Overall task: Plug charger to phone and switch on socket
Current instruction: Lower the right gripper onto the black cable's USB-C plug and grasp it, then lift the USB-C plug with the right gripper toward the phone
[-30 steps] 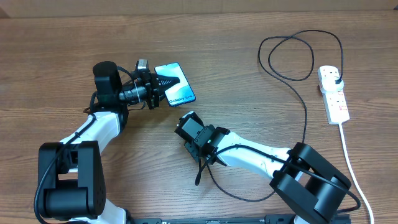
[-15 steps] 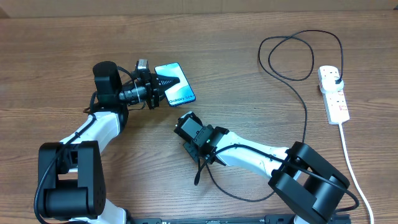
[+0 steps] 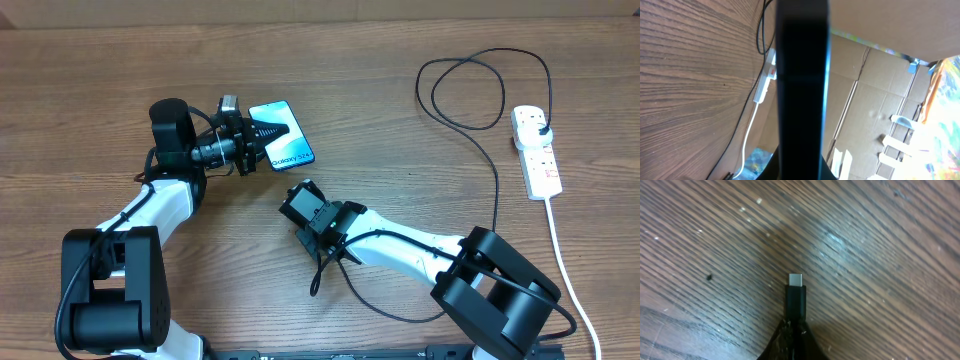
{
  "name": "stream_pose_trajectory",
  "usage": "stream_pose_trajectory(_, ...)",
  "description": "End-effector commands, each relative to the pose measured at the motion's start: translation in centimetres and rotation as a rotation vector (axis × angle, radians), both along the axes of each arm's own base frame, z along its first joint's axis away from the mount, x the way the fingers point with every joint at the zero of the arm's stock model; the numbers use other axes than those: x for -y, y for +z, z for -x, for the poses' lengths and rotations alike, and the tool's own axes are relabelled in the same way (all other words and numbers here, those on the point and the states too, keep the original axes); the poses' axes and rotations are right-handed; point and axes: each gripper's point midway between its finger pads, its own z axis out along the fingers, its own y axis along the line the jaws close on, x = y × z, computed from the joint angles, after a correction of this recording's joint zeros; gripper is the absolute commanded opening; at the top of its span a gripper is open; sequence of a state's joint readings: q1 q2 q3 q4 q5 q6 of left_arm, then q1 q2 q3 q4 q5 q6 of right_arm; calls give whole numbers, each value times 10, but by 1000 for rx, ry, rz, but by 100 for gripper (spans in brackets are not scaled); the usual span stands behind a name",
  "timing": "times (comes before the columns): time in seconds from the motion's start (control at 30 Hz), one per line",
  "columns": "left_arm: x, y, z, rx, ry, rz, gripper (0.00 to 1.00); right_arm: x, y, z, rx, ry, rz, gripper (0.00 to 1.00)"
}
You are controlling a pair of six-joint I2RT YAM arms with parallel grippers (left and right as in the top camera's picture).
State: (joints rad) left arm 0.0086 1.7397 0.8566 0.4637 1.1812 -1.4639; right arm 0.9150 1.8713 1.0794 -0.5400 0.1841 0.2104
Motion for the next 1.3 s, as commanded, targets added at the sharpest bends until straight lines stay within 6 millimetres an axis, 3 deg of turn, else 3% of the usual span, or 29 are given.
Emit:
stream_pose_trajectory(0.0, -1, 7, -3, 26, 1, 2, 5, 20, -15, 5, -65, -107, 37, 4)
stream_pose_trajectory(0.27, -3, 5, -7, 51, 22, -19, 4, 21, 10, 10, -201, -153, -114, 4)
stream_pose_trajectory(0.53, -4, 5, -8, 96, 22, -41, 5, 21, 81, -1, -247, -177, -393, 4)
stream_pose_trajectory(0.77, -3, 5, -7, 125, 13, -51, 4, 25, 126, 2, -239, -160, -522, 4)
stream_pose_trajectory(1.13, 25, 2, -2, 154, -26, -80, 4, 43, 149, 19, -304, -165, -579, 4)
stream_pose_trajectory(1.27, 35, 0, -1, 173, -29, -100, 4, 38, 160, 30, -340, -135, -625, 4)
